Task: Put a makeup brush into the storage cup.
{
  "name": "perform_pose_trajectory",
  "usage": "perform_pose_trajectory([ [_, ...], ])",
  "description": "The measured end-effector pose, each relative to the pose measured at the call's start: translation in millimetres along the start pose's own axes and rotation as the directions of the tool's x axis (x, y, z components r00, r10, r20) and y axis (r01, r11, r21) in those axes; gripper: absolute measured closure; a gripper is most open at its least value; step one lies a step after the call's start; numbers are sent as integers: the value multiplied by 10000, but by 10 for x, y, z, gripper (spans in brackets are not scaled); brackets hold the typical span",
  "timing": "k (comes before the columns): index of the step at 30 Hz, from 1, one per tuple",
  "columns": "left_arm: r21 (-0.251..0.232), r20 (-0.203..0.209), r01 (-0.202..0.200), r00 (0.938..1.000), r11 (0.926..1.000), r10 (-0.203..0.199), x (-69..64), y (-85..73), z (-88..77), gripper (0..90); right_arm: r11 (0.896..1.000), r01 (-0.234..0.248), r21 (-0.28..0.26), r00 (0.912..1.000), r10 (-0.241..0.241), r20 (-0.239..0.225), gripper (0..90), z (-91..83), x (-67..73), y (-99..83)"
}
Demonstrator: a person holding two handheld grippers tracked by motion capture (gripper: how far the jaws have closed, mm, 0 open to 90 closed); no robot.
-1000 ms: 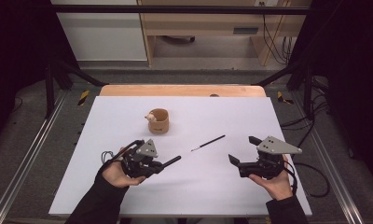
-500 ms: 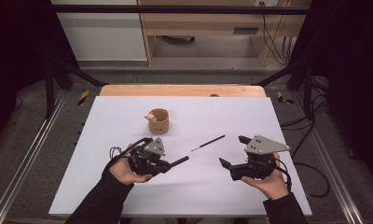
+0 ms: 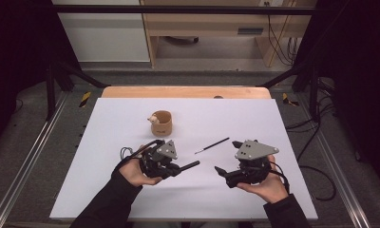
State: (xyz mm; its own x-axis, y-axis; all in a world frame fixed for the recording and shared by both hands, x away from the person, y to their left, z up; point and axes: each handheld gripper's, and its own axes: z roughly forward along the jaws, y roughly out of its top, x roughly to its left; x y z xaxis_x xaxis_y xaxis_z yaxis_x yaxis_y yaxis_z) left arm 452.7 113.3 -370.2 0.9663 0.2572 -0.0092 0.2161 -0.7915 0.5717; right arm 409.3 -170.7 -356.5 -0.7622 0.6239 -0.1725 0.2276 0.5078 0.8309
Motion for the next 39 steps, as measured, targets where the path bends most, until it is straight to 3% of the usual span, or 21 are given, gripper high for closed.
perform_pose_trajectory([
  [9,151,163,-355,9992,9993,353,-24,83,20,784,9965,598,590,9978,-580,-308,88,71,99,40],
  [25,169,364,-532,9980,9984,525,-55,127,90,784,9769,1639,1373,9841,-1523,-913,111,190,245,124],
  [35,352,540,-626,9967,9974,606,-71,159,154,784,9568,2341,1723,9691,-2155,-1204,125,262,311,134],
  [39,367,598,-585,9966,9976,563,-76,181,171,784,9429,2757,1867,9581,-2538,-1328,134,289,345,132],
])
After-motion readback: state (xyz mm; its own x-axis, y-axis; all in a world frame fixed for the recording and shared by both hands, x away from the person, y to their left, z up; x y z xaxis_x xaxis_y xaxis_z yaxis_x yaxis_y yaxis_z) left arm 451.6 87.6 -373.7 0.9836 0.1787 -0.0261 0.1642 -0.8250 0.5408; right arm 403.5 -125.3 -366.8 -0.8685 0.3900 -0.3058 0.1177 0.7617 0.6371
